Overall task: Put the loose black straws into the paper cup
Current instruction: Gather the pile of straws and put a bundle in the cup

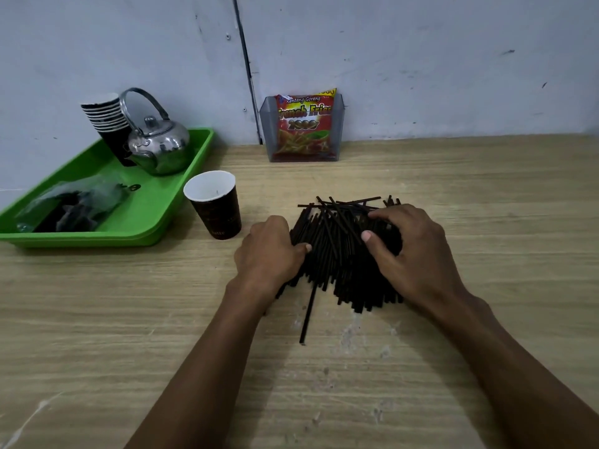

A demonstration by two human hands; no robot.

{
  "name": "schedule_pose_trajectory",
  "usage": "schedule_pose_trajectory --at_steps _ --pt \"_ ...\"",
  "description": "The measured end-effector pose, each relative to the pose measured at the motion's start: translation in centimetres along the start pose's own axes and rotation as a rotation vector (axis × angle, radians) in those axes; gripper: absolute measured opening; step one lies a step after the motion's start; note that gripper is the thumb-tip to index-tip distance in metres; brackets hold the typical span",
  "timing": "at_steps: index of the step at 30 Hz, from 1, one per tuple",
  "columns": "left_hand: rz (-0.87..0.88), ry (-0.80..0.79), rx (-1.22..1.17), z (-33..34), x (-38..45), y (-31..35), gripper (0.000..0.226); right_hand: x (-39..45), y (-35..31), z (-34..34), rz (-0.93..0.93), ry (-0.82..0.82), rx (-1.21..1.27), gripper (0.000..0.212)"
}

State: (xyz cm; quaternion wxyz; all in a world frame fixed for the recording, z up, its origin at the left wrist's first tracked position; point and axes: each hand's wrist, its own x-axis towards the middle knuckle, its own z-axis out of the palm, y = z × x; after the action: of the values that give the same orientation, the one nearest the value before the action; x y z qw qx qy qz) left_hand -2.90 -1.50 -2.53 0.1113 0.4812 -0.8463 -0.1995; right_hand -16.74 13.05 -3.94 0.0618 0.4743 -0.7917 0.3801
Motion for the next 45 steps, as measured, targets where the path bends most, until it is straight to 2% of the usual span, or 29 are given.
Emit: schedule_pose_trajectory --at_steps 6,11,17,22,28,32,37,40,45 --pt "0.013 0.022 0.013 0.0 -0.2 0.8 0.026 -0.1 0.5 0.7 -0.001 -0.122 -0.099 0.044" --pt "0.024 -0.009 0.136 -0.5 -0.7 2.5 0.019 -0.1 0.5 0.7 -0.007 -0.099 -0.093 0.044" --pt "0.000 -0.147 0.231 -1.7 -0.1 3.7 0.009 -0.1 0.3 0.4 -0.009 -0.068 -0.052 0.040" --pt "0.050 -0.176 0.451 -1.4 0.1 3.8 0.027 0.0 0.4 0.3 0.004 -0.052 0.013 0.039" --pt "0.052 -0.111 0.630 -0.3 -0.4 3.3 0.036 0.1 0.3 0.1 0.018 -0.042 0.055 0.040" --pt "-0.007 -0.083 0.611 0.2 -0.1 2.7 0.036 0.1 0.2 0.0 0.036 -0.030 0.102 0.040" --pt "0.154 -0.095 0.631 -0.1 0.0 1.8 0.030 0.0 0.2 -0.1 0.048 -0.025 0.134 0.040" --pt "0.195 -0.089 0.645 -0.3 -0.2 1.5 0.029 0.0 0.0 -0.2 0.052 -0.010 0.152 0.039" --pt "0.049 -0.030 0.571 -0.1 -0.4 0.9 0.034 -0.1 0.0 -0.4 0.068 0.002 0.176 0.038"
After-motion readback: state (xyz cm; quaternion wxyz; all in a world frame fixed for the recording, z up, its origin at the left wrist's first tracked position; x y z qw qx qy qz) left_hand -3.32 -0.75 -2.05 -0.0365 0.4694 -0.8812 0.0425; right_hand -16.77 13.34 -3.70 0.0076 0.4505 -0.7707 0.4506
